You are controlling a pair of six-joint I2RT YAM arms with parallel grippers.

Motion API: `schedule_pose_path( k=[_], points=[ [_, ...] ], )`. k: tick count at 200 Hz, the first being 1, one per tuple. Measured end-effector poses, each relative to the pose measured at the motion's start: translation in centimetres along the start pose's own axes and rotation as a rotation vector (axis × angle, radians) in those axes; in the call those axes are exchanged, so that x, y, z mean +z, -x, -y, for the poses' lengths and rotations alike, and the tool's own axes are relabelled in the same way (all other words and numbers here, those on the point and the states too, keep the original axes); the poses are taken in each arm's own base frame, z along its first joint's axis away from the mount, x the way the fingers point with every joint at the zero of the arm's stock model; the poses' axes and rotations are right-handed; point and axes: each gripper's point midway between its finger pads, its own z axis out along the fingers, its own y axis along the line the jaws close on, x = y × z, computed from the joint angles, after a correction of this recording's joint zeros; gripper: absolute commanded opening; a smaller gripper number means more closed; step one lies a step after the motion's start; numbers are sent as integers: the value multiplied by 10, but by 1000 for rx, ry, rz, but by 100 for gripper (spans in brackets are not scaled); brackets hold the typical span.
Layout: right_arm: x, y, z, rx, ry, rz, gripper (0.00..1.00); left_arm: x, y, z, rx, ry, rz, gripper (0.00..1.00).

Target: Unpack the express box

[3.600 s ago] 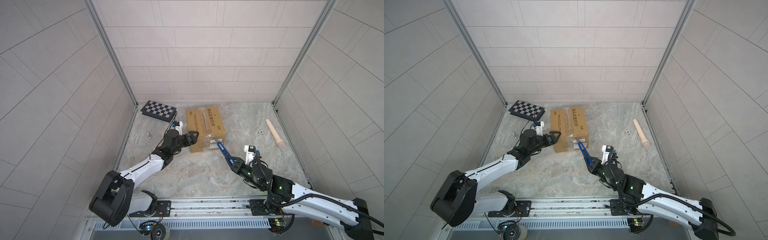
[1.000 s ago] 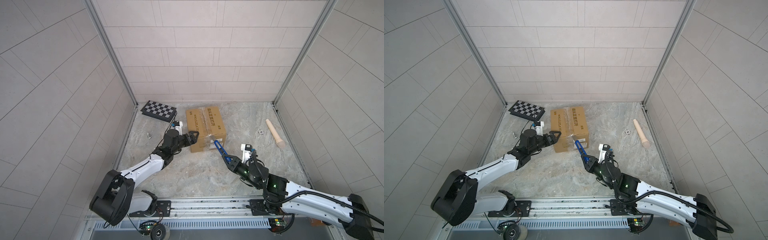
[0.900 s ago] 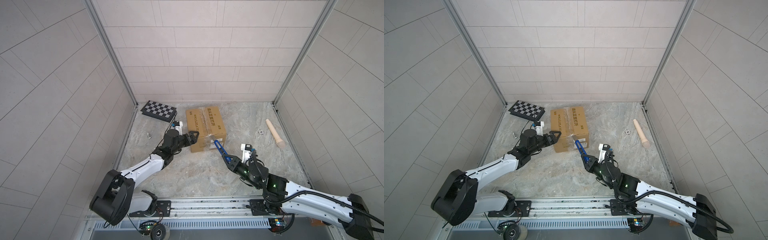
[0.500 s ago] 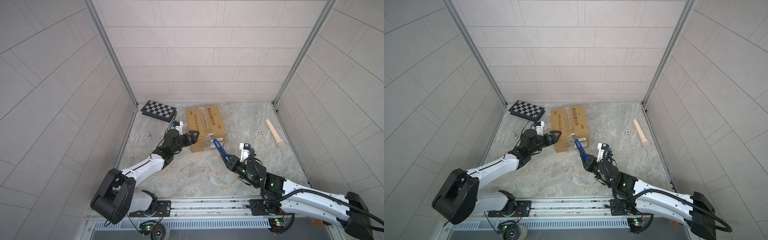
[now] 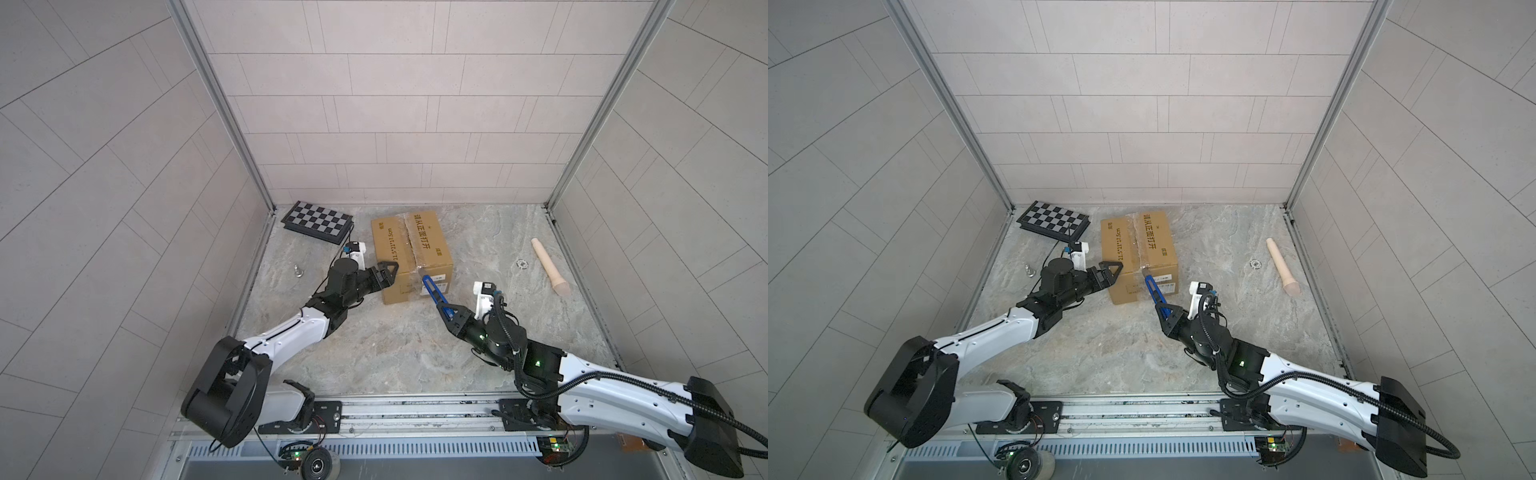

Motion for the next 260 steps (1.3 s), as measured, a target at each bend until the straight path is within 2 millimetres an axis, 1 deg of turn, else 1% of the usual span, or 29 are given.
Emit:
schedule_pose_path(
  k=[24,61,77,117,175,225,260],
  points=[
    [-2,2,1,1,-1,10,0,0,0,0,0,-2,-1,91],
    [-14,12,2,-9,-7,39,0,0,-3,4,2,-16,-13,91],
    [-16,13,3,-12,-13,44,0,0,-4,4,2,-20,-17,91],
    [-9,8,10,-26,-43,33,0,0,-4,5,2,-23,-20,91],
    [-1,8,10,-25,-39,41,0,0,-4,5,1,-22,-20,91],
    [3,10,6,-22,-31,34,0,0,-4,5,-1,-24,-19,91],
    [11,10,-3,-14,-18,22,0,1,-3,5,-1,-22,-16,91]
  ],
)
